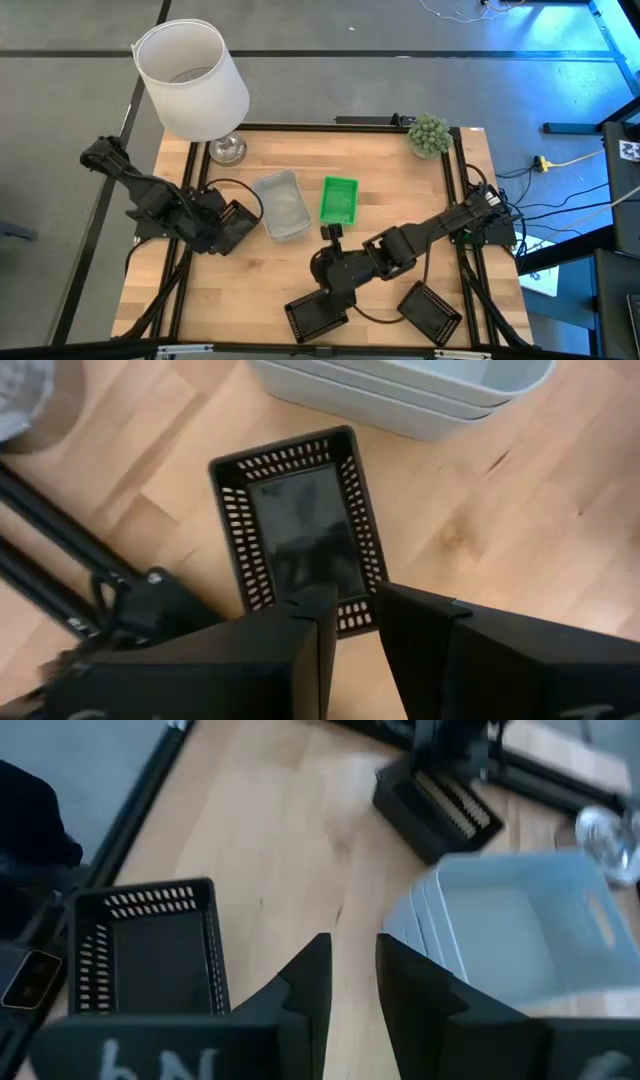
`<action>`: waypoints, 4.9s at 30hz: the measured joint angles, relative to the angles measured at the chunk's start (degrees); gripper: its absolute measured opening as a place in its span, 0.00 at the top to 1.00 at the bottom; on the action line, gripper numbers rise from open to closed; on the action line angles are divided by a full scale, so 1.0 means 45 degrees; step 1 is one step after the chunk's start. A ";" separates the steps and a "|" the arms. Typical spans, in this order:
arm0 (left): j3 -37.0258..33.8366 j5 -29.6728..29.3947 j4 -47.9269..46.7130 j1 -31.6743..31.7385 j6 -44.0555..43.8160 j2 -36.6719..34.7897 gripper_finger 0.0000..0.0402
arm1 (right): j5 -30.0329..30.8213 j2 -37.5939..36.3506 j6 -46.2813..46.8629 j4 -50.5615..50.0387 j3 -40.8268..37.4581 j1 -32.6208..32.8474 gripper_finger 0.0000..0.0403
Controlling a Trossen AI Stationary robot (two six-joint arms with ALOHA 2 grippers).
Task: Stack baskets by color
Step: Stack the top black bin into the bottom left black bin
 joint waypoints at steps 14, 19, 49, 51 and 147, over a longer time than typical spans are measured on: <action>-0.2511 -0.0050 0.3167 0.0000 -0.0026 0.0005 0.83 | -0.0057 0.0000 -0.0054 0.0780 -0.0005 0.0405 0.80; -0.3737 -0.0059 0.4284 0.0000 -0.0021 0.0010 0.83 | -0.1045 0.0000 -0.0073 0.1049 -0.0005 0.0453 0.80; -0.7132 -0.0612 0.8244 0.0000 0.0639 0.0010 0.83 | -0.1767 0.0000 -0.0713 0.1255 -0.0015 0.0308 0.80; -0.7207 -0.0641 0.8454 0.0005 0.0639 0.0010 0.83 | -0.1767 0.0000 -0.0713 0.1254 -0.0015 0.0308 0.80; 0.7695 -0.2084 1.0082 -0.1920 0.5669 1.1450 1.00 | 0.3707 -0.3507 0.3338 -0.2130 -0.1559 0.2974 0.80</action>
